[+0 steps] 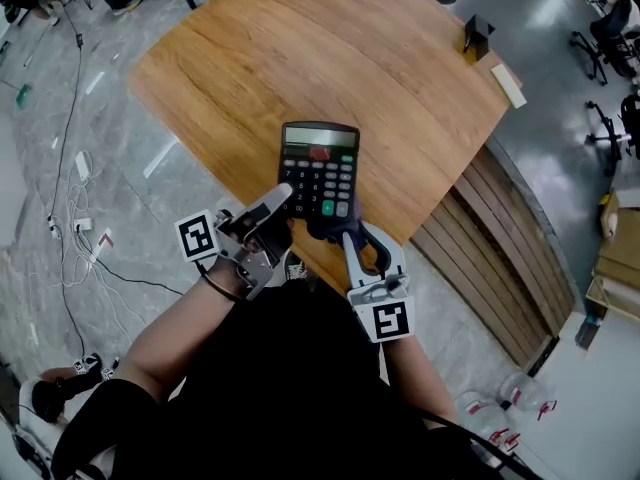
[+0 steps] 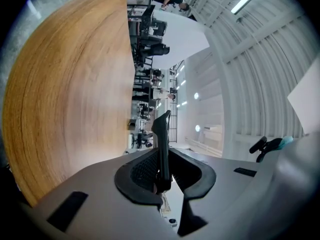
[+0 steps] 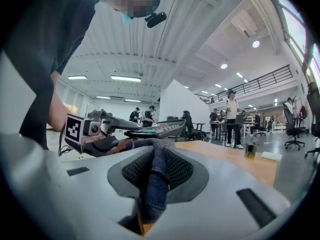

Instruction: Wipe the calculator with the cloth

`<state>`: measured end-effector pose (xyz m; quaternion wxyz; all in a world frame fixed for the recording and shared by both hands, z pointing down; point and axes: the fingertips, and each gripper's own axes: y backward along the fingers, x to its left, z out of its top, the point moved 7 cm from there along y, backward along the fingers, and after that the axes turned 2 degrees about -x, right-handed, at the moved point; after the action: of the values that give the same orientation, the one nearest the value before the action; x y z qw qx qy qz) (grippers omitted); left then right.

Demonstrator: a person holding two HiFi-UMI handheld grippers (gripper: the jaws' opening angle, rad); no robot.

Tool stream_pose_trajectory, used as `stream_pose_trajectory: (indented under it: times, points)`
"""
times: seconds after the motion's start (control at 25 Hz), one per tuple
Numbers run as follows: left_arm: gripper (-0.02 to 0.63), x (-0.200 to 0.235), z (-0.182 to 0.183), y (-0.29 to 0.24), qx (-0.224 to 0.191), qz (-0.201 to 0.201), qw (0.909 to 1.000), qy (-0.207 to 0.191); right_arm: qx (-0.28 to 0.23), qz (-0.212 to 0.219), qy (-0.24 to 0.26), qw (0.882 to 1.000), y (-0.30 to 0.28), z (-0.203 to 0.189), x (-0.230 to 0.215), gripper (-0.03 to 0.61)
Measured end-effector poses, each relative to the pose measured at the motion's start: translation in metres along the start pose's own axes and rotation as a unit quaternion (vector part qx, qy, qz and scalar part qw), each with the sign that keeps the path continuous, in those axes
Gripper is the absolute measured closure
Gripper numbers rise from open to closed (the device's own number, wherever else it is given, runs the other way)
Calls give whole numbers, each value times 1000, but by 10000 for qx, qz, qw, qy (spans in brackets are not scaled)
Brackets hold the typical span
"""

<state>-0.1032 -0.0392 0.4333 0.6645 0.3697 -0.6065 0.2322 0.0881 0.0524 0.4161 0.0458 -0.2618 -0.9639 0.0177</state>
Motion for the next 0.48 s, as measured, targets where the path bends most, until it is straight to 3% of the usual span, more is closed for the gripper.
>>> stream_pose_trajectory:
  times: [0.24, 0.48]
  points:
    - [543, 9, -12, -7, 267, 98, 9996, 51, 6, -623, -263, 9977, -1, -8, -38, 511]
    - [543, 24, -16, -14, 179, 168, 9993, 269, 80, -219, -344, 9991, -20, -18, -24, 511]
